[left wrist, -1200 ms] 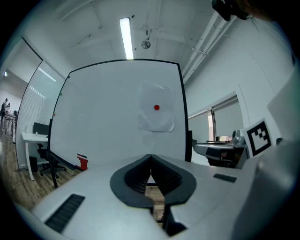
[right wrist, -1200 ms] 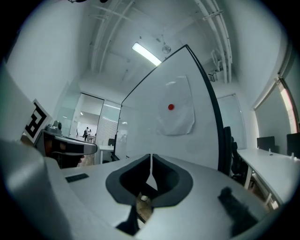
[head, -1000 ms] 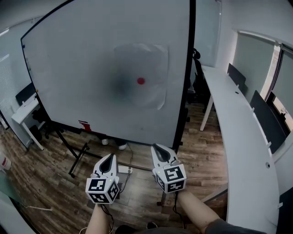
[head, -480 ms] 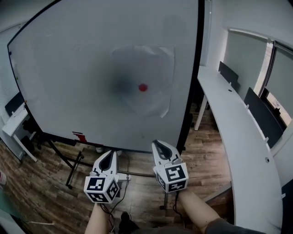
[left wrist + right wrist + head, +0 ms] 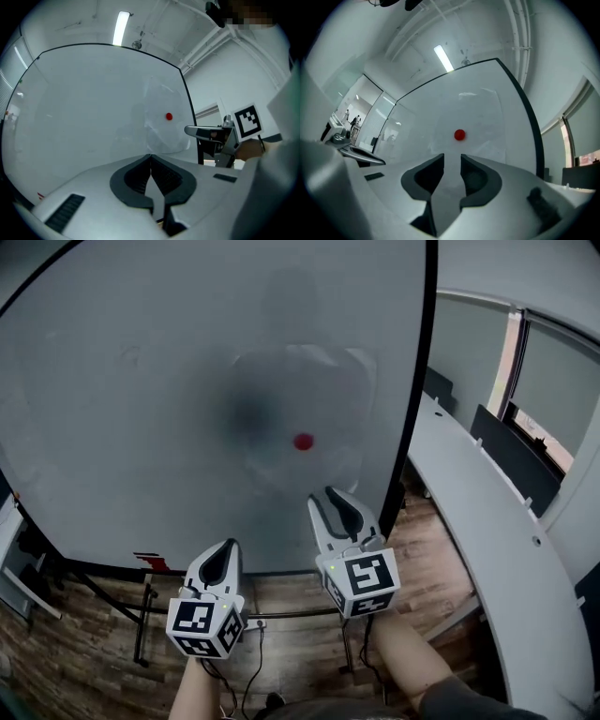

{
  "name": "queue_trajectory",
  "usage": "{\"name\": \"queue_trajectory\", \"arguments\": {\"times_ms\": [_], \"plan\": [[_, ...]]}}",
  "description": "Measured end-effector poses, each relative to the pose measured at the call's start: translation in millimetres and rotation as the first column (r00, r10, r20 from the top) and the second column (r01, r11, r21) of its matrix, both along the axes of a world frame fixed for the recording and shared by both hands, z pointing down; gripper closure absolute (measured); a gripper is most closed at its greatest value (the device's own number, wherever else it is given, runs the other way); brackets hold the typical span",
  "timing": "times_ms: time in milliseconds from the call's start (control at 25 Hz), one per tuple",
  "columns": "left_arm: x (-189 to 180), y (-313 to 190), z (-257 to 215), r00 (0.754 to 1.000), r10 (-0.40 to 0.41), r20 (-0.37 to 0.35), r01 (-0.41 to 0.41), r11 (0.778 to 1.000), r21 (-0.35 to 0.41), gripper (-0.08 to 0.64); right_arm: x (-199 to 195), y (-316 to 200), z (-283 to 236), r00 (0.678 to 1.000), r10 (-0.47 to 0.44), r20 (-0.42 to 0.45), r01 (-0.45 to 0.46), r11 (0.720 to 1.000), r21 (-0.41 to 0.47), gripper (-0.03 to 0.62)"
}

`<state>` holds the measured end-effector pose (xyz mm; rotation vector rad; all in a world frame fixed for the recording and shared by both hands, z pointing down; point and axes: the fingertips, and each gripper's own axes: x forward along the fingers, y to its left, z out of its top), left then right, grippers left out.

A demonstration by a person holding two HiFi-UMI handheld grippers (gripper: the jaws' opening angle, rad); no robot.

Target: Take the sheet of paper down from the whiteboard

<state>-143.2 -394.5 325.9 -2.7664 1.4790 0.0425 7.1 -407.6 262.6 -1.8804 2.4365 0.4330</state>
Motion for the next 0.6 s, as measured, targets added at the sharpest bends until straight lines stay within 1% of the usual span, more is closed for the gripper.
{"name": "queue_trajectory", "arguments": {"times_ms": [80, 200, 240, 360, 400, 520, 600], "plan": [[-3, -12, -1, 1.0, 0.028, -0.004, -0.028, 1.0, -0.001, 0.546, -3, -9, -14, 0.998, 0.051, -0.04, -0.049, 0.998, 0.033, 0.492], [-4, -26, 0, 0.998, 0.068, -0.007, -0.068, 0.998, -0.003, 0.546, -5, -21, -36, 0.99, 0.117, -0.077, -0.11, 0.99, 0.086, 0.492], [-3, -29, 1, 0.997, 0.083, -0.006, -0.083, 0.997, -0.006, 0.546, -7, -25, -40, 0.988, 0.126, -0.09, -0.118, 0.989, 0.093, 0.489], [3, -35, 4, 0.992, 0.126, -0.011, -0.126, 0.992, -0.007, 0.546, -14, -38, -46, 0.98, 0.136, -0.144, -0.123, 0.988, 0.091, 0.446], [5, -36, 4, 0.99, 0.14, -0.015, -0.14, 0.99, -0.004, 0.545, -15, -41, -50, 0.978, 0.143, -0.155, -0.129, 0.987, 0.097, 0.44], [12, -37, 2, 0.983, 0.182, -0.007, -0.182, 0.983, 0.005, 0.545, -18, -47, -62, 0.967, 0.173, -0.185, -0.15, 0.98, 0.132, 0.44], [15, -40, 2, 0.979, 0.205, 0.004, -0.205, 0.979, 0.004, 0.545, -21, -50, -66, 0.962, 0.189, -0.198, -0.163, 0.977, 0.14, 0.44]]}}
